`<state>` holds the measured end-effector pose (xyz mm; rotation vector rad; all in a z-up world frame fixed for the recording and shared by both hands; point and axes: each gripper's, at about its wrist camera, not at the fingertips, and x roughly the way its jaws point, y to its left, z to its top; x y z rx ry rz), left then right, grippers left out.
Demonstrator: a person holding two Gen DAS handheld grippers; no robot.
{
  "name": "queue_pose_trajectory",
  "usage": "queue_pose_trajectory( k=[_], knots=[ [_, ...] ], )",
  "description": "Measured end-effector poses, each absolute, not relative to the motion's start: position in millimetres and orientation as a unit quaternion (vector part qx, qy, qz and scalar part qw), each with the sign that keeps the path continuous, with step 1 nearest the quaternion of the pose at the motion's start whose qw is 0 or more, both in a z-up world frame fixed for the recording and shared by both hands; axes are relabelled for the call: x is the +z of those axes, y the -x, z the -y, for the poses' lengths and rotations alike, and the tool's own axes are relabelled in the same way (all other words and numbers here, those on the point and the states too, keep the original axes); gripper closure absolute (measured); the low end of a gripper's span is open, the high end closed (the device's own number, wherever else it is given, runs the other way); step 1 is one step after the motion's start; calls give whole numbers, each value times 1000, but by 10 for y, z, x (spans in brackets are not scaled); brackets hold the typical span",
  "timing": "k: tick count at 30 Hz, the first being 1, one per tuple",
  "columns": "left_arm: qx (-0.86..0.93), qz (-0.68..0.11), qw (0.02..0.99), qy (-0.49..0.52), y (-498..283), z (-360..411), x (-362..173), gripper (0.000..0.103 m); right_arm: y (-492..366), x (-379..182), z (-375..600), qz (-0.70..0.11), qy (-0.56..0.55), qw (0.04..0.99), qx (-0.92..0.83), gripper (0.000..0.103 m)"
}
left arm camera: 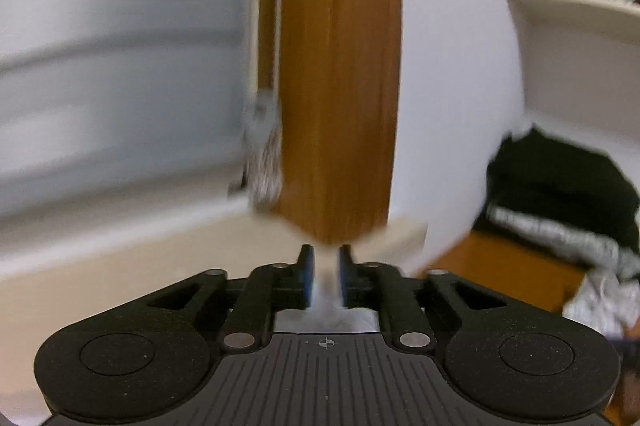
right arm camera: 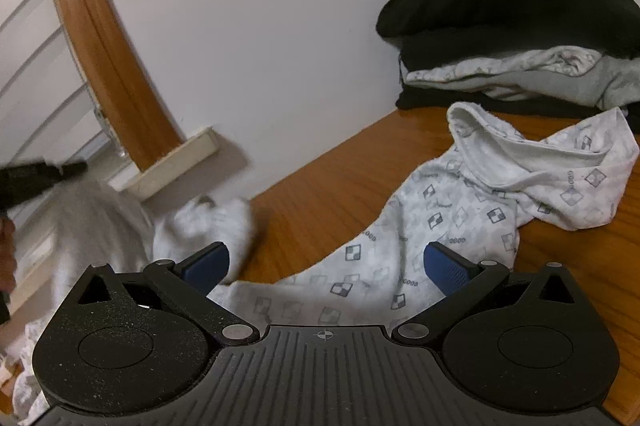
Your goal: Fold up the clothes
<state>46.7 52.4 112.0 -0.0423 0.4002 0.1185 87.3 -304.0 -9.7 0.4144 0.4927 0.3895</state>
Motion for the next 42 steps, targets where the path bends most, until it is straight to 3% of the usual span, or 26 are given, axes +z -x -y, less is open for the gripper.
queue_pose_trajectory(
  k=[2, 6, 9, 13, 15, 17, 21, 23, 27, 34, 42],
  knots=[
    [50, -214, 975, 33, -369, -601, 976, 57, -879, -103, 3018, -245, -198, 930, 191, 0],
    [24, -228, 972, 44, -62, -709, 810, 39, -880, -102, 3015, -246, -197, 930, 189, 0],
    [4, -235, 970, 58, 185, -801, 658, 32, -849, -77, 3073, -229, -201, 933, 191, 0],
    [-21, -256, 963, 84, 396, -911, 387, 30, -807, 61, 3163, -194, -132, 962, 141, 0],
    [-34, -266, 958, 97, 501, -966, 252, 30, -903, 66, 3259, -215, -123, 961, 125, 0],
    [-44, -275, 954, 113, 576, -1027, 155, 30, -1016, 56, 3361, -243, -123, 955, 116, 7],
    [-65, -267, 952, 138, 690, -1138, 112, 30, -1203, 3, 3380, -286, -85, 949, 107, 10],
    [-73, -275, 949, 135, 711, -1157, 111, 30, -1263, -52, 3310, -301, -35, 949, 93, 18],
    [-81, -292, 944, 134, 793, -1214, 91, 30, -1179, -51, 3360, -315, 16, 946, 79, 22],
    [-89, -297, 941, 138, 956, -1383, 79, 30, -786, 58, 3730, -328, 88, 940, 15, 21],
    [-64, -287, 947, 127, 1113, -1535, 123, 26, -580, 462, 3056, -228, 24, 960, 163, 12]
  ],
)
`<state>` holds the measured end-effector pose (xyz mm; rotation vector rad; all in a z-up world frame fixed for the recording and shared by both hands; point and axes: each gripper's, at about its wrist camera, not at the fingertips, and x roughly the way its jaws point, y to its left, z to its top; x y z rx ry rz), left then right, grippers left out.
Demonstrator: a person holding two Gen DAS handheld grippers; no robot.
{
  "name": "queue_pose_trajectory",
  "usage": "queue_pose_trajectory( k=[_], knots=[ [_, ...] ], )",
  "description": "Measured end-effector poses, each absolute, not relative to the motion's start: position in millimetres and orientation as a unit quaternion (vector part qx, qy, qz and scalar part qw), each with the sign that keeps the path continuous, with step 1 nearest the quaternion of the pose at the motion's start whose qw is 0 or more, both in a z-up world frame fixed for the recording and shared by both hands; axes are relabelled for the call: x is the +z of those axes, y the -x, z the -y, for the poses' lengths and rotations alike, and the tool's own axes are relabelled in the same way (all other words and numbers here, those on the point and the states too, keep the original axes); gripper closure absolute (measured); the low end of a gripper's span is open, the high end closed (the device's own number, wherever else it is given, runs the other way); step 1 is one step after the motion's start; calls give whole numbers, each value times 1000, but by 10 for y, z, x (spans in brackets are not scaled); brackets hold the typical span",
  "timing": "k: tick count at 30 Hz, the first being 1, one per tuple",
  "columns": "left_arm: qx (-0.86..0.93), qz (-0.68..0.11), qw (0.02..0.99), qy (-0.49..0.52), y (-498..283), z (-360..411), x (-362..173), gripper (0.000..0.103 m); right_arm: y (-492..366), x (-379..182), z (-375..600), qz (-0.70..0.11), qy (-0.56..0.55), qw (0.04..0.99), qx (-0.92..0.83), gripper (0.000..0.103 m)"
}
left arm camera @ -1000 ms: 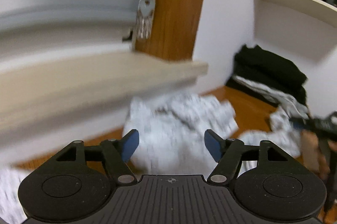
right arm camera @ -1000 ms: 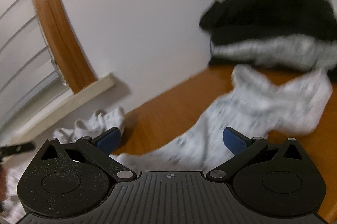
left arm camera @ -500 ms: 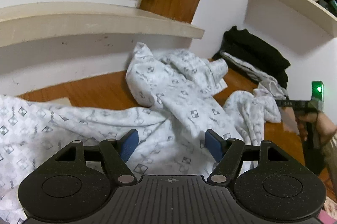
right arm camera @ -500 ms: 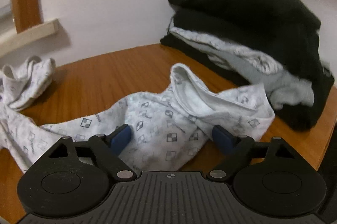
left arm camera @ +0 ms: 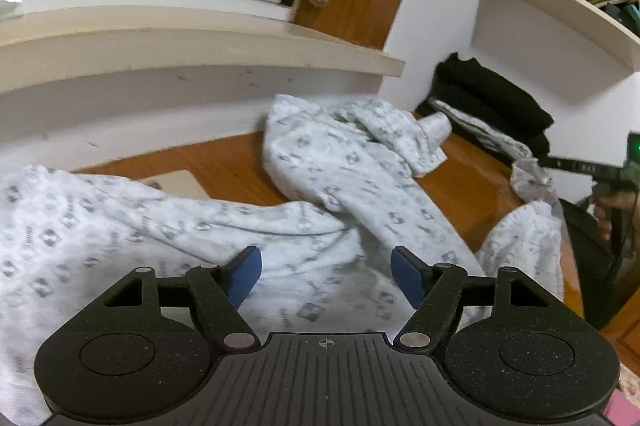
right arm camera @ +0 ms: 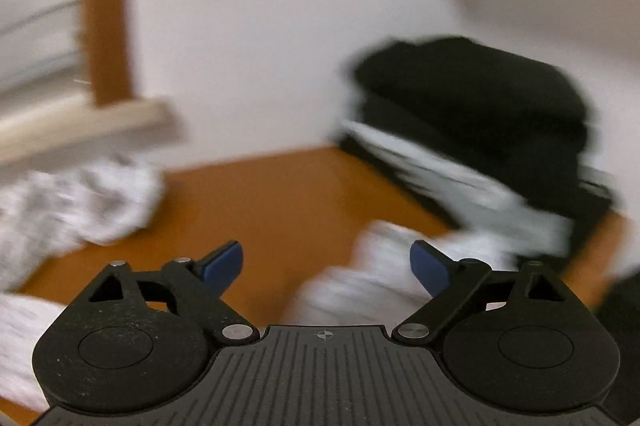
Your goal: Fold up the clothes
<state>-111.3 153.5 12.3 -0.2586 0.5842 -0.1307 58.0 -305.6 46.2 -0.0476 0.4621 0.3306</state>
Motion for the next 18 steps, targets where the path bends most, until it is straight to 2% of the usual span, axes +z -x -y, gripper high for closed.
queue_pose_trajectory(
  k=[3, 4, 7, 8, 15, 16, 17, 18],
  knots=[
    [-46, -278, 952, 118, 1155, -1597, 151, 19, -696, 438, 2466, -218, 45, 949, 225, 9],
    [-40, -275, 954, 115, 1169, -1616, 160, 17, -750, 426, 2279, -218, 53, 944, 242, 5],
    [-34, -266, 957, 114, 1200, -1632, 172, 12, -908, 462, 1886, -225, 62, 931, 282, 5],
    [-33, -266, 957, 110, 1202, -1619, 171, 8, -961, 479, 1765, -228, 64, 926, 294, 5],
    [-32, -256, 963, 83, 1232, -1520, 184, 7, -1262, 445, 1238, -268, 89, 894, 349, 7],
    [-32, -256, 962, 83, 1235, -1519, 185, 7, -1294, 439, 1244, -274, 93, 892, 348, 17],
    [-31, -257, 962, 84, 1234, -1521, 183, 7, -1326, 433, 1249, -279, 96, 890, 347, 37],
    [-30, -257, 962, 86, 1232, -1528, 182, 7, -1358, 428, 1255, -285, 100, 888, 347, 47]
  ],
)
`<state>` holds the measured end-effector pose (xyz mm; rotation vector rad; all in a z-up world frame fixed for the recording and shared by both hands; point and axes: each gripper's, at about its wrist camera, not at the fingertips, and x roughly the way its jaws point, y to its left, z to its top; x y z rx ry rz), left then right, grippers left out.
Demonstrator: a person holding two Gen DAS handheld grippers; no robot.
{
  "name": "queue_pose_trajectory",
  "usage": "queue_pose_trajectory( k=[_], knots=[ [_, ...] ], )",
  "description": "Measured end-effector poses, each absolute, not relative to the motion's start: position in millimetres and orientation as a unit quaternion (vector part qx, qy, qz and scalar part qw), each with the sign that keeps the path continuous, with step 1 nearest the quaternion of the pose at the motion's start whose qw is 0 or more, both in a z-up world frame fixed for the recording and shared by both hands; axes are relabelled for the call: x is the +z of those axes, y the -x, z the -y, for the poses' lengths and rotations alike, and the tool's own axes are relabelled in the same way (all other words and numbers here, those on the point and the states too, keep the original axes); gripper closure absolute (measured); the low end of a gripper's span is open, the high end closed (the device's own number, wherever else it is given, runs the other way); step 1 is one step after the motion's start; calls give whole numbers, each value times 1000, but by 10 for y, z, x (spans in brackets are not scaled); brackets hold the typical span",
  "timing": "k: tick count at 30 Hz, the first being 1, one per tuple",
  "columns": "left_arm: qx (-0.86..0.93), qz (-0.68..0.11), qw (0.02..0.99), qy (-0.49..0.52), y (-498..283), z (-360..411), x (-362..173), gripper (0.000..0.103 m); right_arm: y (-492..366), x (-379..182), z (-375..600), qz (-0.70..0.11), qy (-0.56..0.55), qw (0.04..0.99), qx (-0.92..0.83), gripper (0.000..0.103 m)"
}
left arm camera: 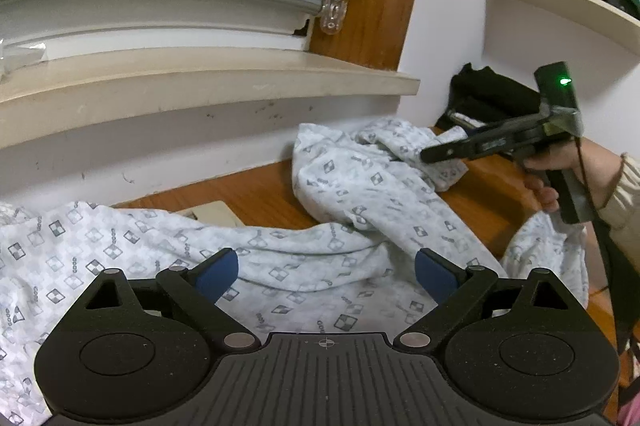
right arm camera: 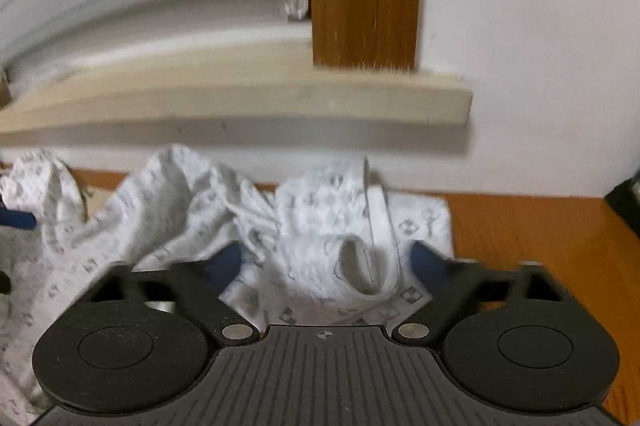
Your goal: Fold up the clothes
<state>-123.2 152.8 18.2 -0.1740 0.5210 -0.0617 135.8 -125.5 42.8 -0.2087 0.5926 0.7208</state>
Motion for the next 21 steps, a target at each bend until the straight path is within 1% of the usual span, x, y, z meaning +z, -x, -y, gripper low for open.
queue_pose_trajectory(
  k=[1, 2, 3, 4, 5, 7, 9, 10, 11, 12, 13, 14, 15, 16, 19, 21],
  knots=[
    [-30, -258, 962, 87, 1230, -1535, 181, 7, -1390, 422, 1260, -291, 104, 886, 346, 64],
    [-29, -258, 962, 89, 1231, -1542, 180, 7, -1422, 416, 1266, -297, 108, 884, 346, 84],
    [-29, -258, 962, 91, 1231, -1549, 179, 7, -1454, 410, 1271, -302, 112, 882, 345, 88],
    [-28, -258, 961, 92, 1231, -1556, 178, 7, -1474, 456, 1315, -296, 120, 887, 334, 91],
    [-28, -258, 961, 94, 1232, -1563, 177, 7, -1489, 556, 1399, -278, 129, 898, 315, 95],
    [-26, -259, 961, 95, 1230, -1572, 175, 7, -1578, 839, 1634, -227, 145, 927, 260, 97],
    [-23, -263, 960, 96, 1216, -1573, 167, 7, -1752, 1147, 1908, -159, 168, 962, 145, 96],
    [-22, -264, 960, 95, 1216, -1570, 166, 7, -1877, 1288, 2089, -138, 159, 974, 86, 94],
    [-23, -263, 960, 95, 1221, -1572, 166, 7, -2012, 1387, 2258, -145, 139, 978, 49, 87],
    [-23, -262, 960, 96, 1226, -1574, 166, 7, -2107, 1441, 2394, -160, 124, 979, 33, 85],
    [-21, -260, 960, 98, 1232, -1583, 165, 7, -2125, 1458, 2499, -161, 116, 980, 27, 68],
    [-21, -260, 960, 100, 1235, -1592, 166, 7, -2098, 1453, 2582, -155, 113, 981, 24, 38],
    [-21, -260, 960, 101, 1236, -1597, 165, 7, -2060, 1424, 2640, -151, 112, 982, 26, 27],
    [-21, -260, 960, 101, 1237, -1597, 166, 7, -2016, 1359, 2664, -154, 112, 981, 33, 20],
    [-22, -259, 960, 102, 1246, -1595, 172, 7, -1894, 1091, 2692, -191, 98, 974, 78, 19],
    [-24, -257, 960, 104, 1256, -1601, 177, 7, -1774, 876, 2700, -217, 74, 965, 127, 16]
  ],
)
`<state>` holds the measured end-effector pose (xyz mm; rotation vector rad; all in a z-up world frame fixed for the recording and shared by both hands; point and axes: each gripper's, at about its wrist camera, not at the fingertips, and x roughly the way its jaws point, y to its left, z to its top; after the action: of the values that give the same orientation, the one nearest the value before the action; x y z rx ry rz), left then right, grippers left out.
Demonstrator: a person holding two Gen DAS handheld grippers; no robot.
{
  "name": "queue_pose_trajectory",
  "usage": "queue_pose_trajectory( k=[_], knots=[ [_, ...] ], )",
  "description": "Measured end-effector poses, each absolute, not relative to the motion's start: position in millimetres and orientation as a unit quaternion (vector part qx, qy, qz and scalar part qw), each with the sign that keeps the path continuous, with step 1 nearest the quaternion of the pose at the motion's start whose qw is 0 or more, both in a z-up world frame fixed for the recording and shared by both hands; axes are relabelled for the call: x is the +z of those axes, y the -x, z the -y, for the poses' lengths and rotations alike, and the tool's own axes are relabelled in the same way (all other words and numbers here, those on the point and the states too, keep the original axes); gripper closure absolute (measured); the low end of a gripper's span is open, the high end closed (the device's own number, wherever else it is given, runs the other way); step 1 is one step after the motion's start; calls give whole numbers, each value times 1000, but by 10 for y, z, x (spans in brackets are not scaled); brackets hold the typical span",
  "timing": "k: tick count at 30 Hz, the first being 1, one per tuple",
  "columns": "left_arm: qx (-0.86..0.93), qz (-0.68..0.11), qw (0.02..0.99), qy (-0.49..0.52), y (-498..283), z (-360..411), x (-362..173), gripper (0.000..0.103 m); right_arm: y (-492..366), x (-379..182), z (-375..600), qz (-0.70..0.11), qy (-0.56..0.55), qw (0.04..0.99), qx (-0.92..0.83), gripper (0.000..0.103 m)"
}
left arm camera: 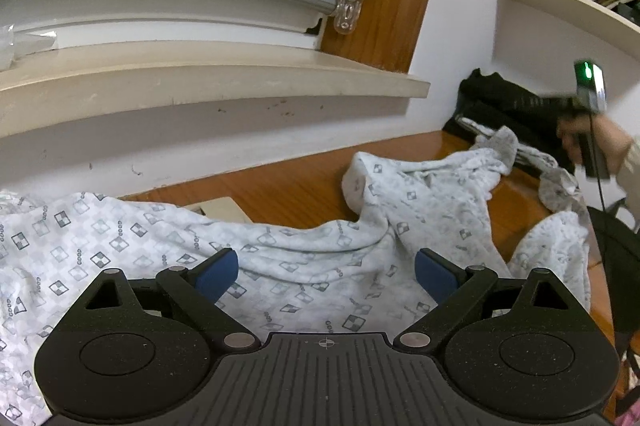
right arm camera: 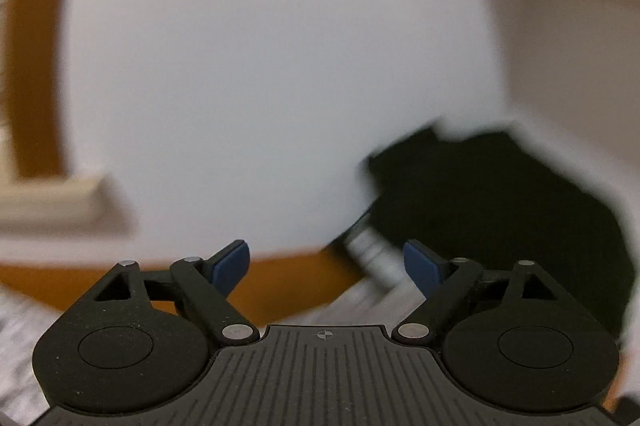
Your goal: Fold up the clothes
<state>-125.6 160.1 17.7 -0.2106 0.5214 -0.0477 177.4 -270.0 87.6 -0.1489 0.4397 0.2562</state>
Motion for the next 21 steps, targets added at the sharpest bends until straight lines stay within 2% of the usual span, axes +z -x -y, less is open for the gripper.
queue_pose_trajectory(
  k=[4, 7, 15, 19, 20, 21],
  knots=[
    [-12, -246, 963, 113, 1332, -1695, 270, 7, -1526, 459, 2632, -255, 17, 943, 216, 11],
    [18, -231, 965, 121, 1525, -1863, 435, 7, -1425, 252, 2482, -270, 16, 929, 252, 9],
    [138, -239, 955, 105, 2273, -2490, 734, 7, -1382, 102, 2228, -280, 68, 922, 259, 5],
    [159, -253, 944, 139, 2423, -2800, 643, 7, -1392, 70, 2269, -289, 58, 919, 261, 5],
    [163, -256, 941, 148, 2456, -2875, 619, 8, -1403, 68, 2280, -291, 53, 919, 260, 5],
    [158, -254, 941, 160, 2453, -2926, 586, 15, -1414, 66, 2292, -292, 47, 920, 258, 5]
  ],
)
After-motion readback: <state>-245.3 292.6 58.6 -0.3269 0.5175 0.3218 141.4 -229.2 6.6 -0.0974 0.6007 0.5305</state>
